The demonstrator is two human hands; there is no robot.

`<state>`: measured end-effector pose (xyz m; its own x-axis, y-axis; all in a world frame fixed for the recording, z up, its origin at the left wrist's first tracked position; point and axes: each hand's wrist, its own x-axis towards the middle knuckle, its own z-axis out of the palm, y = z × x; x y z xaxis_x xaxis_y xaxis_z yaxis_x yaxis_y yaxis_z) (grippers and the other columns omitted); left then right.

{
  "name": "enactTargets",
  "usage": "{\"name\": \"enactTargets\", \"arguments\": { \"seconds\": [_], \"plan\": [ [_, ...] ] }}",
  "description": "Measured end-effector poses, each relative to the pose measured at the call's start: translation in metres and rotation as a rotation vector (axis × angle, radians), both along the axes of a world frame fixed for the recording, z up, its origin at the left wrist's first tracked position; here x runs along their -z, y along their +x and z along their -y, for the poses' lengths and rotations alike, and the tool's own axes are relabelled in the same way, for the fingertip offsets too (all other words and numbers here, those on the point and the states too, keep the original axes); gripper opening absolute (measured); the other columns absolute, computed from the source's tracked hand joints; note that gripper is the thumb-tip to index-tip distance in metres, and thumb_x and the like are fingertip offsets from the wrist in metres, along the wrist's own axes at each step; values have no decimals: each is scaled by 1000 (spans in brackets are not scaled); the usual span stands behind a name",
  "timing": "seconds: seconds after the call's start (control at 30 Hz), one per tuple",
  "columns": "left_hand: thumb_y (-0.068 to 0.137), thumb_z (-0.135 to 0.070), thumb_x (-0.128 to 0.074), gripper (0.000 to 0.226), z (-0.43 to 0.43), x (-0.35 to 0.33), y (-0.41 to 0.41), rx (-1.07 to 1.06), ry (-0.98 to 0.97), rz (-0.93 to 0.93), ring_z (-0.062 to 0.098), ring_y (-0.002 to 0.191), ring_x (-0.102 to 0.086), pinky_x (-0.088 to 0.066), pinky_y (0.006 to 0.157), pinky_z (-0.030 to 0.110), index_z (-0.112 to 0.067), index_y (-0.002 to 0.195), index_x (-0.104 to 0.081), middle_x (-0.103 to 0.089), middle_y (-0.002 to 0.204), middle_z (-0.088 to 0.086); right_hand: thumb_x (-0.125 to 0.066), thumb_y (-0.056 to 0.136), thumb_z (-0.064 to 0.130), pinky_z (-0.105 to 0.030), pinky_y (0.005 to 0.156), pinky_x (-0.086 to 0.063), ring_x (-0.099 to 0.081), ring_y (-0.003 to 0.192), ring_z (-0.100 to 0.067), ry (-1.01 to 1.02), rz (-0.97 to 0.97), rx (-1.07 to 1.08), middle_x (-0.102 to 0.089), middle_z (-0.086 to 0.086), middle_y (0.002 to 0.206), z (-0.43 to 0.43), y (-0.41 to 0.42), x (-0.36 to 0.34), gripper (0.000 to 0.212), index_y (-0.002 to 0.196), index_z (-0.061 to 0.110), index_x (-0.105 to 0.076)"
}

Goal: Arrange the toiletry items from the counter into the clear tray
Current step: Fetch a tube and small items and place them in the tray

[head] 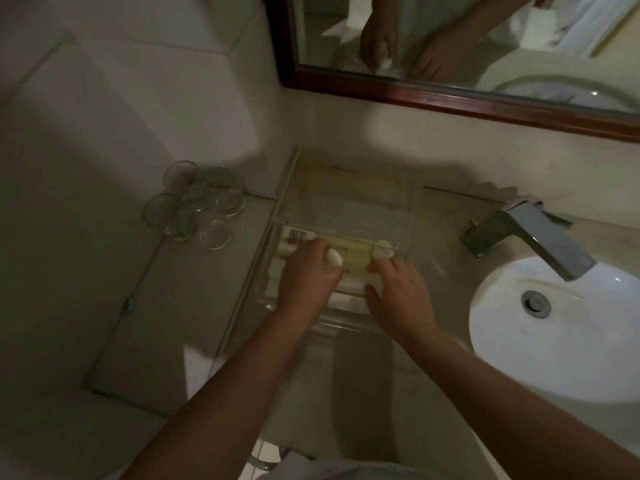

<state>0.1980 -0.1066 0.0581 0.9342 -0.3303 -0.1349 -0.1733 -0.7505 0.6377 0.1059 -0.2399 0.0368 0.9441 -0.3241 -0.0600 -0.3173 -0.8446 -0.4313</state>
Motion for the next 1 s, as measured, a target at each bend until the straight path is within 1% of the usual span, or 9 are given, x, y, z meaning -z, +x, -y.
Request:
{"name": "enactTargets", "arguments": {
  "seconds": [0.13, 0.23, 0.33, 0.47, 0.57, 0.67, 0.73, 0.87, 1.0],
  "plan": [
    [78, -26, -66, 38, 53, 13, -18, 70, 5, -89, 22, 97, -60, -49, 77, 31, -17, 114, -57, -64, 107, 4, -62, 87, 24, -31, 87, -46, -55, 102, -17, 61, -18, 163, -61, 0, 110, 28, -31, -2, 27, 114, 21, -59],
    [78, -26, -65, 37, 77, 22, -28, 4, 4, -86, 25, 89, -62, -43, 67, 28, -14, 111, -52, -66, 99, 7, -60, 88, 21, -29, 88, -46, -55, 101, -16, 95, 0, 227, -62, -2, 109, 40, -46, -2, 27, 115, 19, -60],
    [73, -26, -70, 47, 86, 33, -35, -53, 15, -56, 30, 88, -64, -47, 66, 32, -13, 112, -47, -68, 95, 10, -61, 88, 20, -29, 88, -47, -56, 101, -16, 124, 10, 264, -63, -2, 109, 48, -56, -3, 28, 116, 18, -61],
    [71, -25, -74, 51, 92, 39, -38, -120, 16, -25, 33, 89, -66, -52, 72, 37, -10, 112, -47, -69, 95, 14, -60, 87, 22, -34, 87, -51, -57, 100, -16, 155, 7, 238, -62, -1, 107, 55, -63, 0, 27, 114, 19, -60],
    [69, -27, -74, 41, 92, 42, -40, -117, 33, 16, 33, 80, -64, -50, 68, 38, -9, 98, -52, -68, 85, 12, -60, 88, 23, -29, 85, -48, -55, 98, -15, 181, -7, 200, -62, 0, 105, 58, -68, 3, 25, 113, 20, -60],
    [70, -29, -73, 29, 89, 47, -43, -73, 63, 41, 27, 76, -61, -49, 70, 39, -11, 88, -59, -64, 81, 7, -61, 87, 23, -26, 82, -41, -54, 97, -16, 199, -1, 167, -61, 0, 104, 62, -73, 4, 24, 111, 19, -61],
    [70, -29, -74, 29, 88, 49, -45, -63, 74, 63, 26, 78, -60, -49, 73, 39, -11, 90, -62, -65, 83, 7, -60, 87, 23, -25, 80, -38, -53, 95, -16, 206, -3, 153, -60, 1, 102, 66, -77, 5, 24, 110, 19, -61],
    [69, -26, -76, 29, 92, 49, -51, -98, 45, 88, 28, 79, -59, -48, 75, 40, -8, 89, -64, -65, 84, 10, -58, 89, 25, -25, 80, -39, -53, 96, -16, 201, -25, 107, -59, 2, 103, 73, -86, 6, 24, 112, 21, -59],
    [69, -29, -75, 34, 94, 48, -56, -170, 38, 78, 26, 85, -59, -49, 80, 42, -10, 95, -64, -65, 90, 9, -56, 89, 23, -29, 83, -42, -54, 99, -19, 214, -28, 65, -60, 0, 108, 75, -93, 4, 28, 116, 19, -59]
  ]
}}
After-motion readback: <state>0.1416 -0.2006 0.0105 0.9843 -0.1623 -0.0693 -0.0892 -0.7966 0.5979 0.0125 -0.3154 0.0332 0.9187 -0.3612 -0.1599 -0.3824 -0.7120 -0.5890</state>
